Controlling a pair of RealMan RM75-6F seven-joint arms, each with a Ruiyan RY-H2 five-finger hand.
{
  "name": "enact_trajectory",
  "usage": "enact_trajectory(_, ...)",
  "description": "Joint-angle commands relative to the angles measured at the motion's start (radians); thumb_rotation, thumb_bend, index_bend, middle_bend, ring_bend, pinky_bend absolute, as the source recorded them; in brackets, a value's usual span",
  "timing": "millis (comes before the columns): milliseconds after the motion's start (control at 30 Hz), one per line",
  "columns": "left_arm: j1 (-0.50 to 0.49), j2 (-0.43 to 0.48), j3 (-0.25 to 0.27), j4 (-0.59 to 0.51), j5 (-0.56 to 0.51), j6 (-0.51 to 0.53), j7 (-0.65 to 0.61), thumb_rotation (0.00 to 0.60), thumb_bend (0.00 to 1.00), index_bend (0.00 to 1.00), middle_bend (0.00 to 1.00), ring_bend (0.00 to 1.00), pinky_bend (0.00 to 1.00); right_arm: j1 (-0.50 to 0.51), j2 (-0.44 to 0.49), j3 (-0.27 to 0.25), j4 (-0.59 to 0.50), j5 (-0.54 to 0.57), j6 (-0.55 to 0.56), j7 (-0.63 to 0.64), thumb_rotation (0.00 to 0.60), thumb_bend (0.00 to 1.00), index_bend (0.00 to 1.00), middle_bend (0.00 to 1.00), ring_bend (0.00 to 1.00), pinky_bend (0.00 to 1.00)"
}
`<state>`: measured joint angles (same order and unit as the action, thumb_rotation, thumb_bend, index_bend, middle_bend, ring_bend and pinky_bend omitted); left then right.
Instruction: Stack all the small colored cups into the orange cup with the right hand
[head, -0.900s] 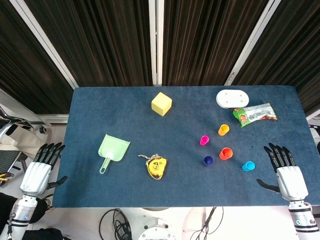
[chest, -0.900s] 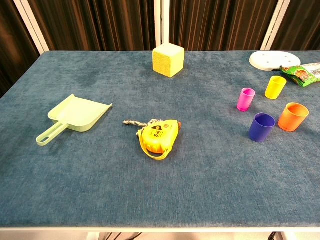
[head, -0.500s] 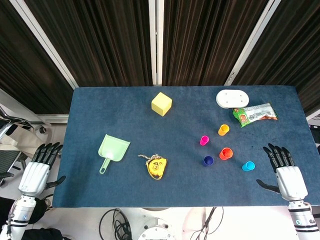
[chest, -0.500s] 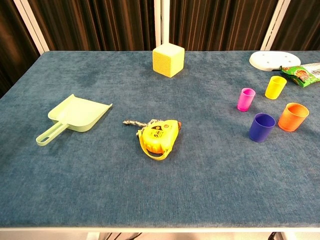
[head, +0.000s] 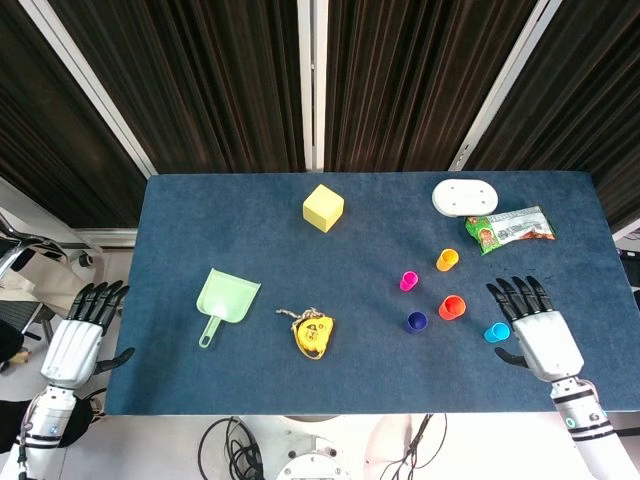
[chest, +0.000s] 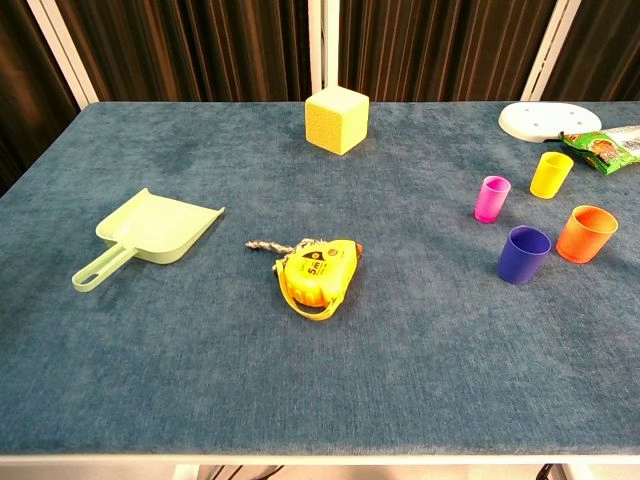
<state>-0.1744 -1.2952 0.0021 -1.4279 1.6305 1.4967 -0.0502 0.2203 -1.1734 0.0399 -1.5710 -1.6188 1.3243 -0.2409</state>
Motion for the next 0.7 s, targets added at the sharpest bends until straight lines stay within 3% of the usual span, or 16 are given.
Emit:
enact_trajectory(33,0.003,0.004,0.004,-0.007,0.001,0.002,0.008,0.600,0.15,0.03,0.03,0.00,0.00,0.068,-0.004,0.020,-0.059,0.008,-0.087,-0.098,0.600,0.03,0.00,0.08,0.00,0.00)
enact_trajectory(333,0.012,0.009,0.007,-0.023,-0.004,0.007,0.023,0.600,0.15,0.03,0.03,0.00,0.00,0.163,-0.084,0.043,-0.071,0.064,-0.218,-0.267,0.600,0.06,0.01,0.18,0.00,0.00)
enact_trajectory(700,0.010,0.010,0.004,-0.020,-0.014,-0.005,0.011,0.600,0.15,0.03,0.03,0.00,0.00,0.204,-0.187,0.027,-0.004,0.108,-0.262,-0.324,0.600,0.10,0.09,0.24,0.00,0.00)
